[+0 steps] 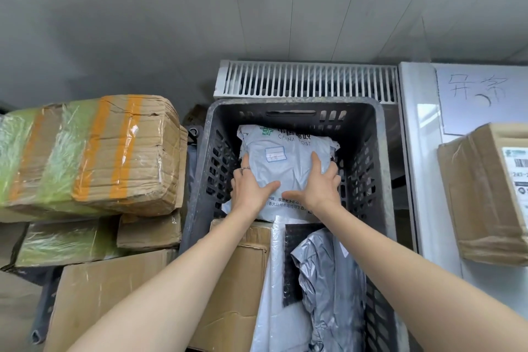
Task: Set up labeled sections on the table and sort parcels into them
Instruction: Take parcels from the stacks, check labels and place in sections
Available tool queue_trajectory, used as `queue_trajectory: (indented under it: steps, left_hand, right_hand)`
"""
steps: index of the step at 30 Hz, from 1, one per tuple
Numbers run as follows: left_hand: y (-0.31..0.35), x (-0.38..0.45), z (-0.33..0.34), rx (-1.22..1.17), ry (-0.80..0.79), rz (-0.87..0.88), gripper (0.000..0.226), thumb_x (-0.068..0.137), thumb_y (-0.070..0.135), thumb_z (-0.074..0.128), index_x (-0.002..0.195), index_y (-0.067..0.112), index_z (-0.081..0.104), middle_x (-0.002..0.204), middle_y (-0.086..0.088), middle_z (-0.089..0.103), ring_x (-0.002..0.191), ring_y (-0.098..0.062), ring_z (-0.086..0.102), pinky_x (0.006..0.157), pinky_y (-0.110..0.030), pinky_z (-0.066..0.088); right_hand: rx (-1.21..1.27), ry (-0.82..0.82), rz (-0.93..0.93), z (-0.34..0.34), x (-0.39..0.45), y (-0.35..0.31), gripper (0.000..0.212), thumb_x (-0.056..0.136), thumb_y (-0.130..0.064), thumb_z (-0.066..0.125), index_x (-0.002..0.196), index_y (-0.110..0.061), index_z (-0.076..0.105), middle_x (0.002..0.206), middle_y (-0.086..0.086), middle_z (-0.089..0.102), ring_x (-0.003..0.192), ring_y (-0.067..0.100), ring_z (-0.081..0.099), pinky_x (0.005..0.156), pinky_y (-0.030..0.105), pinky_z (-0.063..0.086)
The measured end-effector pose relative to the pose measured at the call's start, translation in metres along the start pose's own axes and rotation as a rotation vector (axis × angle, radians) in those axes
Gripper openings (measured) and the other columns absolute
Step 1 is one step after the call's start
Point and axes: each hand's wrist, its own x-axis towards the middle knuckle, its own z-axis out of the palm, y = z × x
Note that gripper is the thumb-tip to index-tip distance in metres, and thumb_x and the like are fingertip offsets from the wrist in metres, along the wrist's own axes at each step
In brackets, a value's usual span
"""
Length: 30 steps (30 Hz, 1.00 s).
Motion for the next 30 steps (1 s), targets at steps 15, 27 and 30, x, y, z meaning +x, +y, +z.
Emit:
queue_trajectory:
  steps: [15, 27, 30]
  left_hand:
    - [0.062, -0.069, -0.083, -0.191, 0.13, 0.108, 0.12, 0.068, 0.042, 0.084, 0.153, 0.038, 0.0, 0.147, -0.014, 0.038, 0.121, -0.033, 0.053, 0.104, -0.042, 0.042]
    - [0.129, -0.152, -0.166, -0.501, 0.219, 0.192, 0.093, 0.083, 0.033, 0.076, 0.155, 0.021, 0.018, 0.155, -0.008, 0.03, 0.142, -0.024, 0.032, 0.112, -0.037, 0.028]
    - [0.149, -0.174, -0.183, -0.561, 0.245, 0.198, 0.09, 0.085, 0.033, 0.074, 0.154, 0.016, 0.019, 0.155, -0.009, 0.03, 0.142, -0.026, 0.031, 0.113, -0.038, 0.028]
  right_hand:
    - [0.062, 0.201, -0.19, -0.085, -0.09, -0.064, 0.114, 0.072, -0.042, 0.083, 0.155, -0.029, 0.007, 0.161, 0.011, -0.003, 0.145, 0.032, 0.015, 0.105, 0.046, 0.04]
    - [0.229, 0.36, -0.332, -0.158, -0.184, -0.106, 0.105, 0.071, -0.045, 0.081, 0.153, -0.036, 0.017, 0.161, 0.004, 0.0, 0.147, 0.03, 0.01, 0.116, 0.049, 0.022]
    - [0.193, 0.433, -0.357, -0.185, -0.207, -0.11, 0.096, 0.077, -0.048, 0.077, 0.154, -0.032, 0.021, 0.162, 0.009, 0.005, 0.145, 0.032, 0.013, 0.115, 0.047, 0.024]
